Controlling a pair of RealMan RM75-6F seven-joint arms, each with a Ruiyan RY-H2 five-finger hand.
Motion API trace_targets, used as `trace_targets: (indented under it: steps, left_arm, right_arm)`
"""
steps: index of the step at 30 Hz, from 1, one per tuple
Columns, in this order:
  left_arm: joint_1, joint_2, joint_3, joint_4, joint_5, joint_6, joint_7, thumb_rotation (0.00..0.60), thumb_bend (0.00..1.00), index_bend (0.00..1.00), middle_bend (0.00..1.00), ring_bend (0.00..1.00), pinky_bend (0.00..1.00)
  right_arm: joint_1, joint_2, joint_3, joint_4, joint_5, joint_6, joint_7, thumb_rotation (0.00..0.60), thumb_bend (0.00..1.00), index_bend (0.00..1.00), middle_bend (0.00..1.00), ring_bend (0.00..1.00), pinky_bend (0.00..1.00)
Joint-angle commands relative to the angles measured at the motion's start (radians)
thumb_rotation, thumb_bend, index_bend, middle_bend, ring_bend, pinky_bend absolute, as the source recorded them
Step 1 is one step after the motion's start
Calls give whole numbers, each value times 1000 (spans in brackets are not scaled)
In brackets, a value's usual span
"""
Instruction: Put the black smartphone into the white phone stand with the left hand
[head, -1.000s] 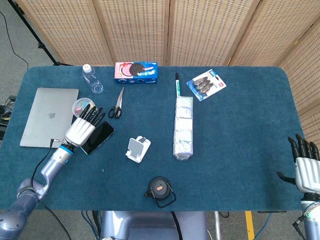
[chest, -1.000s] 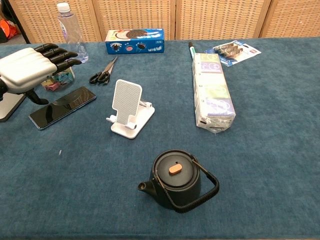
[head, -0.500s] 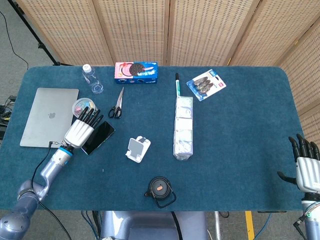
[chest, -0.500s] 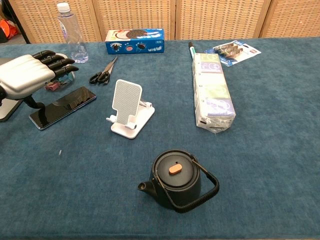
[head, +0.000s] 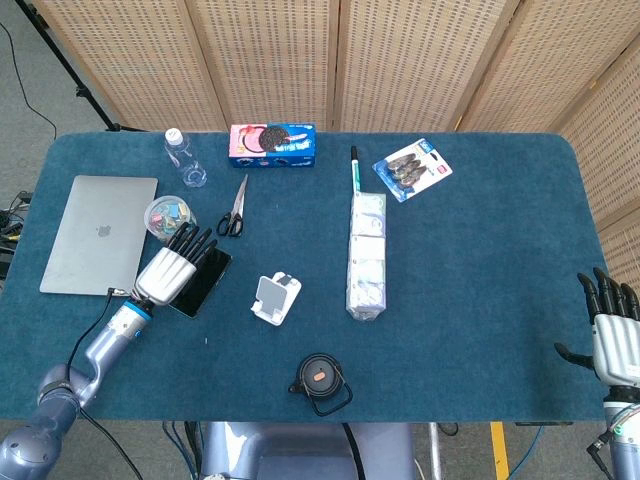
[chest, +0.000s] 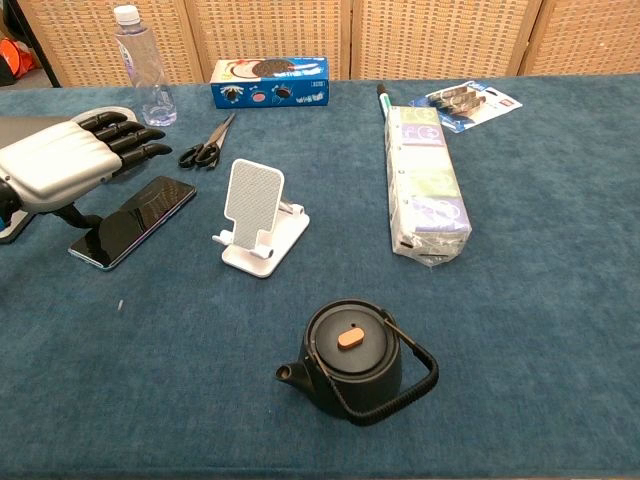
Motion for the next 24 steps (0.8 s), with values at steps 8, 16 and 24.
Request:
trace_targets:
  steps: [8, 16, 24]
  left_arm:
    - [-3, 10, 20, -67, 17, 44, -11, 600, 0, 0, 0, 0, 0]
    - [-8, 47, 44, -158, 41, 66, -1, 600, 0, 0, 0, 0, 0]
    - [-37, 110, 64, -300, 67, 48, -3, 600, 0, 0, 0, 0, 0]
  right_arm:
    - [-1, 5, -1, -5, 0, 1, 6, 600, 0, 0, 0, 0, 0]
    - [-1, 10, 0, -11, 2, 1, 7, 600, 0, 0, 0, 0, 0]
    - [-1, 13, -2, -16, 5, -2, 4, 600, 0, 0, 0, 0, 0]
